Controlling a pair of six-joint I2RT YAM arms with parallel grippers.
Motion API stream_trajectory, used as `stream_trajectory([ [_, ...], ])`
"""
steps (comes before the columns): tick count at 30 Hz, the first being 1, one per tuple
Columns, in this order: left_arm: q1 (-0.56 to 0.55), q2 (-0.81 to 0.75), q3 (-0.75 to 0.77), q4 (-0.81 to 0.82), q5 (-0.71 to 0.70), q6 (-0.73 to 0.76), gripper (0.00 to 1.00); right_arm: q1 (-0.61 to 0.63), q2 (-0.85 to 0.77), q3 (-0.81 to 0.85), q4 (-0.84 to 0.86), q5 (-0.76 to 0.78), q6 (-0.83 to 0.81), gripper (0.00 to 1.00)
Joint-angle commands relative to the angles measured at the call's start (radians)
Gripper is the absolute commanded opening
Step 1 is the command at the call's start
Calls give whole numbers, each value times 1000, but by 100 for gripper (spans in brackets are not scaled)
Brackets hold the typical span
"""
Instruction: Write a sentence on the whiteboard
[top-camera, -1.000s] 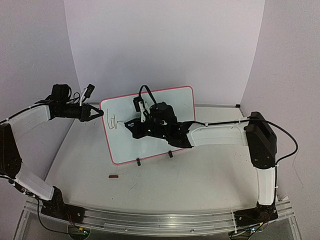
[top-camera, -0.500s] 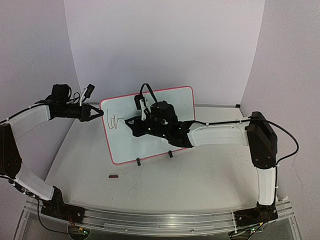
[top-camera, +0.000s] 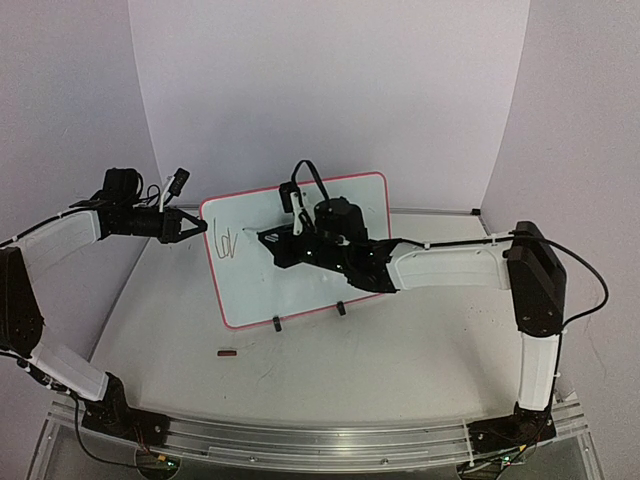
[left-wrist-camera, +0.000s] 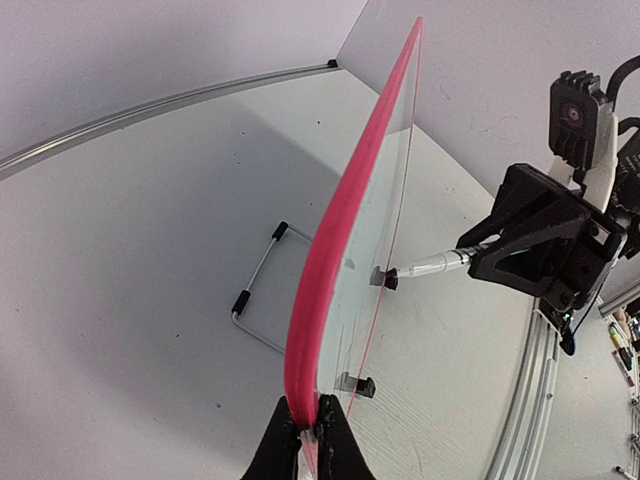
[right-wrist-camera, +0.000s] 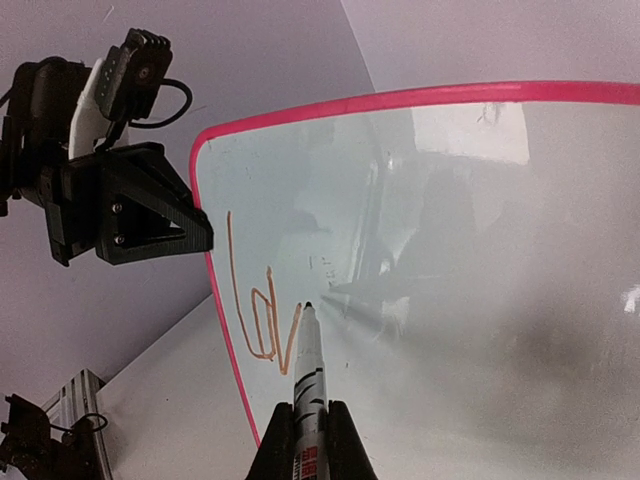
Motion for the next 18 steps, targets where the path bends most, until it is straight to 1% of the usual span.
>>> stream_trajectory([
  [1,2,-8,20,-32,-56,33,0,-4,-53,-24,55,-19,0,0],
  [18,2,-4,21,-32,-55,33,0,-6,29,35,9,-36,20,0],
])
